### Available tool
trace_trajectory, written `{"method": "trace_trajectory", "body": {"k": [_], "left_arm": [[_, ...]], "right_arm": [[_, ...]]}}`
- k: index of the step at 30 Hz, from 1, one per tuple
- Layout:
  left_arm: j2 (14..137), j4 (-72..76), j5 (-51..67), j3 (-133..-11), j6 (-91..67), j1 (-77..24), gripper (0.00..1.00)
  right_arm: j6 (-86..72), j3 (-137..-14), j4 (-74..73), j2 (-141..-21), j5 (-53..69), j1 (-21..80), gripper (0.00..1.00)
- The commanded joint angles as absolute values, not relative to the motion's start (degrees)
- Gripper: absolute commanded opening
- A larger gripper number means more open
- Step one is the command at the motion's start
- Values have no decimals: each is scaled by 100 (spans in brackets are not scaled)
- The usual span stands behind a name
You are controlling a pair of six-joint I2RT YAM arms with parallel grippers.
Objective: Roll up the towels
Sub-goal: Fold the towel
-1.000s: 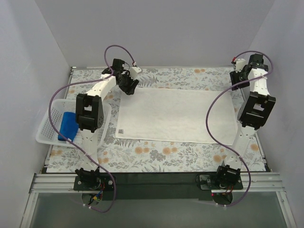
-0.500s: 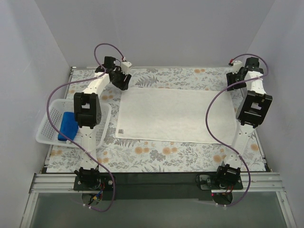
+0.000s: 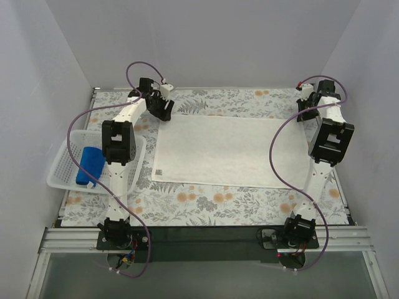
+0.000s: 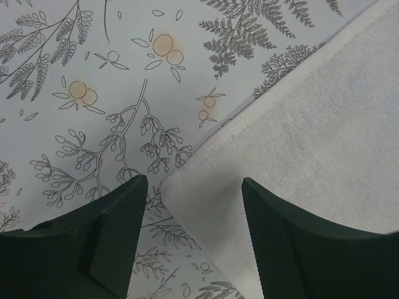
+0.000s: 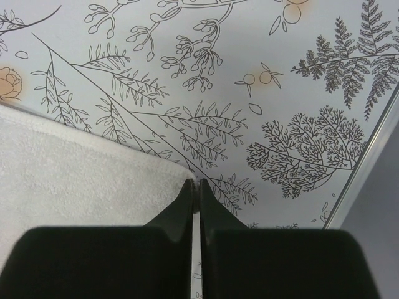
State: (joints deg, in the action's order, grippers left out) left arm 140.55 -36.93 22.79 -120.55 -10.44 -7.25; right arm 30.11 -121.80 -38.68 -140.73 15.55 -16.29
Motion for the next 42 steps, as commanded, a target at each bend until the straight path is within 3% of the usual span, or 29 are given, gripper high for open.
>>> {"method": "trace_trajectory", "body": {"k": [1, 9, 12, 13, 17, 34, 42], "left_arm": [[14080, -3639, 2479, -12349, -1151, -694, 57], [14142, -3604, 2820, -12340, -1327, -633, 45], [14072, -3621, 3067, -12349, -1301, -624, 30], [14045, -3630, 3111, -12357, -1275, -615, 19], [13922, -3647, 3182, -12375, -1169, -589, 0], [12710, -3832, 3673, -11453, 333, -527, 0], [11673, -4965, 4175, -10689, 2061, -475, 0]], "right_arm": [[3129, -11979, -3876, -14098, 1468, -1582, 1], [3225, -11953, -3885, -13975, 1415, -1582, 1], [3252, -11953, -3885, -13869, 1424, -1582, 1], [3269, -11953, -3885, -13800, 1433, -1591, 1], [3348, -11971, -3894, -13615, 1450, -1591, 1], [4016, -11453, -4095, -12428, 1617, -1784, 1], [4772, -10759, -4674, -11489, 1915, -2179, 1]]}}
